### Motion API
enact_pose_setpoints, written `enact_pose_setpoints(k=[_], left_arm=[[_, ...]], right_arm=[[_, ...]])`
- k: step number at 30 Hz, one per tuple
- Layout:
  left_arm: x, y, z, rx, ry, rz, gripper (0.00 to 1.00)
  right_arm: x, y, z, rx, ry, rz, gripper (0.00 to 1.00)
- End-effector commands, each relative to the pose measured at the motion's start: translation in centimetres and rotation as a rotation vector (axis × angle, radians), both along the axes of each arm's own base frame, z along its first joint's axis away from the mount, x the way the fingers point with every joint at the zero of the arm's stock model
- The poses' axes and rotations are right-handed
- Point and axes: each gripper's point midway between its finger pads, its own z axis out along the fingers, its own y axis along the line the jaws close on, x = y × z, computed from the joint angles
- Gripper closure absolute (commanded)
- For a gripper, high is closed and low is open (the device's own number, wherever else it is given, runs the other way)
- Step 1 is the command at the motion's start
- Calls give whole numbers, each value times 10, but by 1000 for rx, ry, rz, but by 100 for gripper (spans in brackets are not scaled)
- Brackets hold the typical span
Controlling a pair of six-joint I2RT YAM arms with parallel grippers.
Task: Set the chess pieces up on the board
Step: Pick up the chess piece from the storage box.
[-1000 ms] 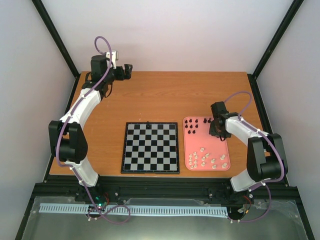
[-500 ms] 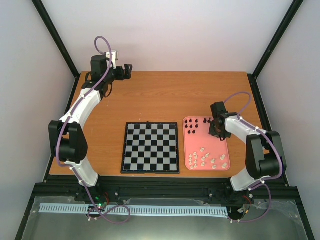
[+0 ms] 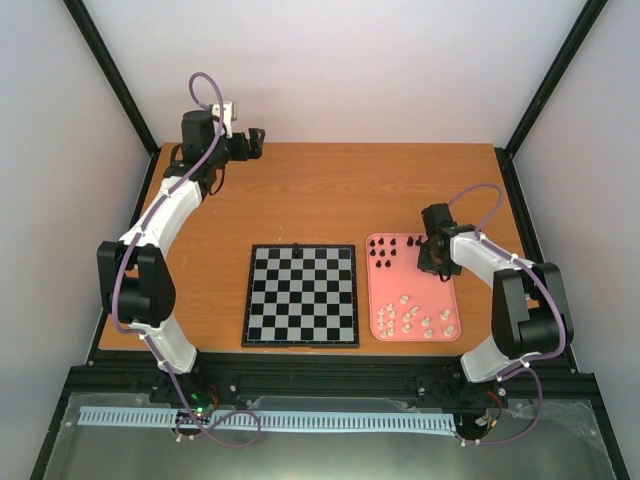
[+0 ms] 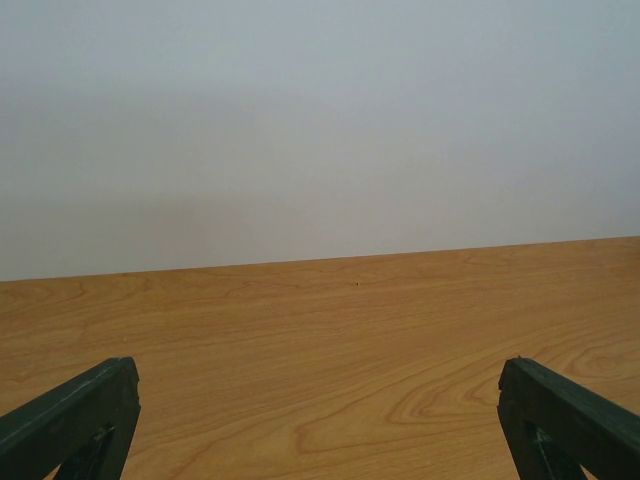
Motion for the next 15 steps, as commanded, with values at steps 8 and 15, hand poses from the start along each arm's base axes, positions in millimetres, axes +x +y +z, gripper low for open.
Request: enact_pose_setpoints(k=[8, 15], left_arm=[[2, 1, 26, -12, -61, 1, 0], [1, -1, 28, -21, -66, -9, 0]], right_arm=[[10, 37, 74, 111, -103, 110, 97], [43, 110, 107, 130, -157, 298, 97]])
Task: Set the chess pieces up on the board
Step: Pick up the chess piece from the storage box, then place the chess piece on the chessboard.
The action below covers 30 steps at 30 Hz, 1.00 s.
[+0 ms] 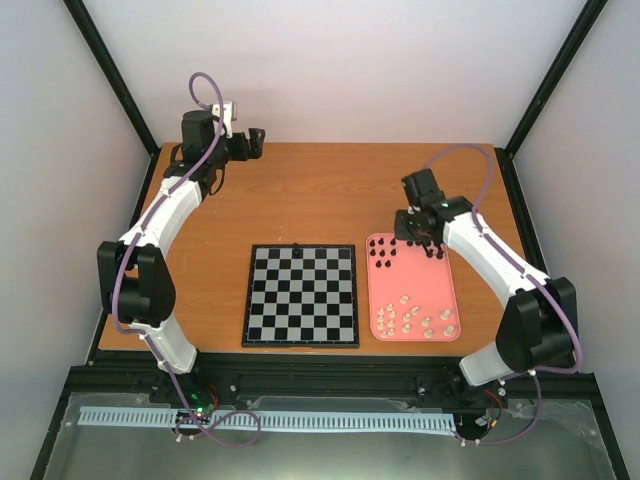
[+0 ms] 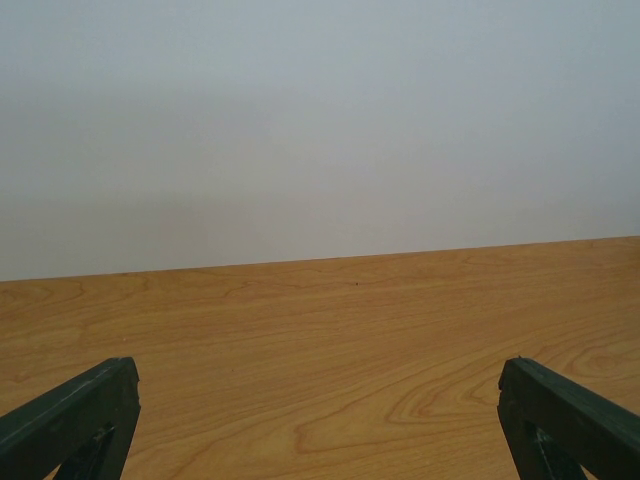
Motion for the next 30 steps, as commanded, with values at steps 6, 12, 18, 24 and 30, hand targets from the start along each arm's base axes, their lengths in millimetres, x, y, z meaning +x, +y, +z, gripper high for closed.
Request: enact_pose_setpoints(k=[6, 12, 18, 24, 30], left_arm=[[0, 1, 29, -19, -69, -1, 0], [-1, 1, 30, -18, -73, 3, 0], [-1, 2, 30, -18, -72, 3, 0], [-1, 1, 29, -17, -70, 3, 0], [0, 3, 28, -14, -68, 9, 0]], right_arm=[[44, 106, -12, 26, 28, 246, 97], [60, 170, -28, 42, 59, 380, 97], [59, 211, -30, 55, 70, 462, 97], [46, 244, -41, 41, 113, 545, 97], [35, 251, -48, 19, 151, 579, 97]])
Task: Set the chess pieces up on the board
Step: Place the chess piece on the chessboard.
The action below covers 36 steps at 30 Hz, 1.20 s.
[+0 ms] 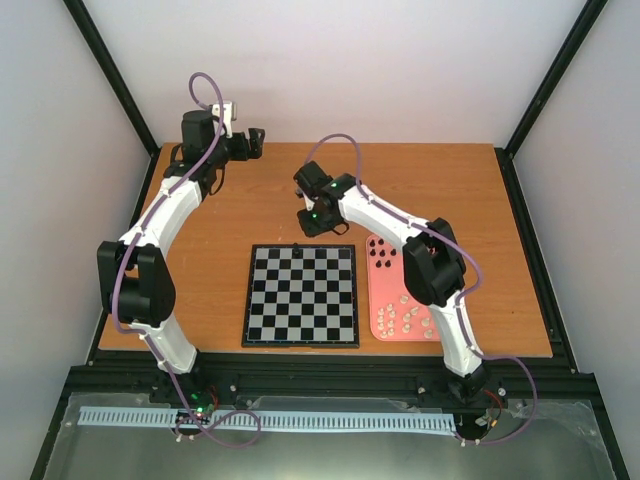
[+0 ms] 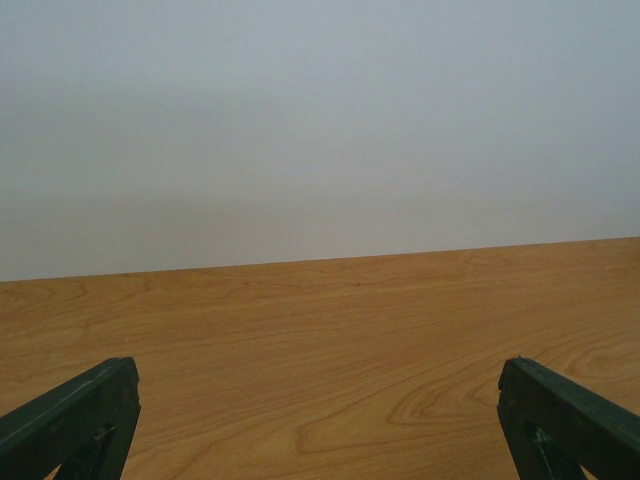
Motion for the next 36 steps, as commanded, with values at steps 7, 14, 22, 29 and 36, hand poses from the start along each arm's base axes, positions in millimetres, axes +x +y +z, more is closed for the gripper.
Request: enact_pose_setpoints(k=[7, 14, 22, 29, 36], left_arm=[[3, 1, 25, -16, -60, 5, 0], [2, 1, 25, -16, -61, 6, 0], [3, 1, 24, -21, -58, 3, 0], [3, 1, 23, -19, -57, 3, 0], [4, 0, 22, -20, -57, 0, 0]], right_arm=[[-29, 8, -12, -65, 64, 71, 97], [-37, 13, -18, -88, 69, 84, 97], [-42, 15, -24, -99, 77, 94, 96], [-41, 16, -33, -109, 83, 97, 97], [-41, 16, -37, -113, 86, 95, 97]])
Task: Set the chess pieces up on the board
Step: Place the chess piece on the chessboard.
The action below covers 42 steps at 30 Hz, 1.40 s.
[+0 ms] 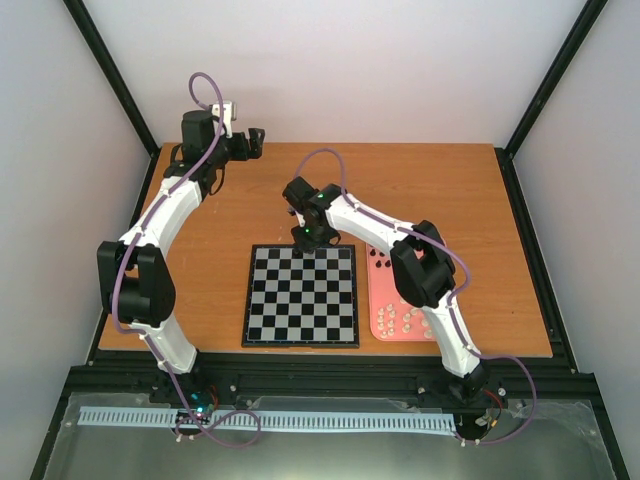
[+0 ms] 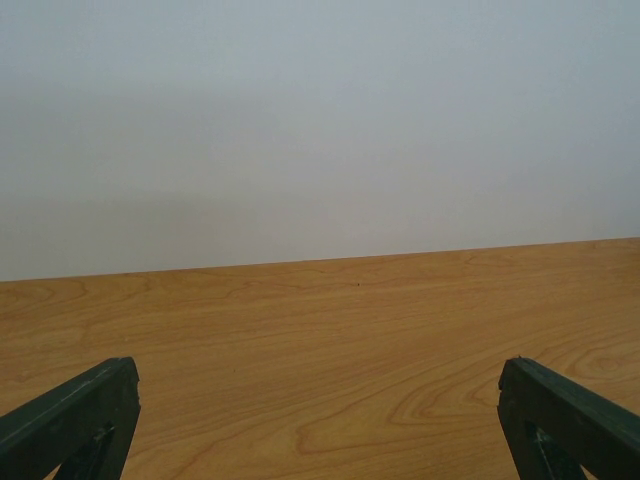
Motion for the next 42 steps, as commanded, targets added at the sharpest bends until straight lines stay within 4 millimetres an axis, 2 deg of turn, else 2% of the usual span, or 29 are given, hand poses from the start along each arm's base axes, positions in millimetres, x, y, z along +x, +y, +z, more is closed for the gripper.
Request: enact_pose_setpoints(k=[1, 32, 36, 42], left_arm=[[4, 0, 22, -20, -56, 1, 0], [3, 0, 21, -20, -54, -2, 0], [4, -1, 22, -20, -55, -5, 0], [4, 0, 21, -19, -53, 0, 0]], right_arm=[[-3, 6, -1, -2, -5, 17, 97], [-2, 8, -20, -12, 10, 22, 96], [-1, 6, -16, -14, 0, 20, 93], [-1, 5, -12, -12, -10, 18, 81]])
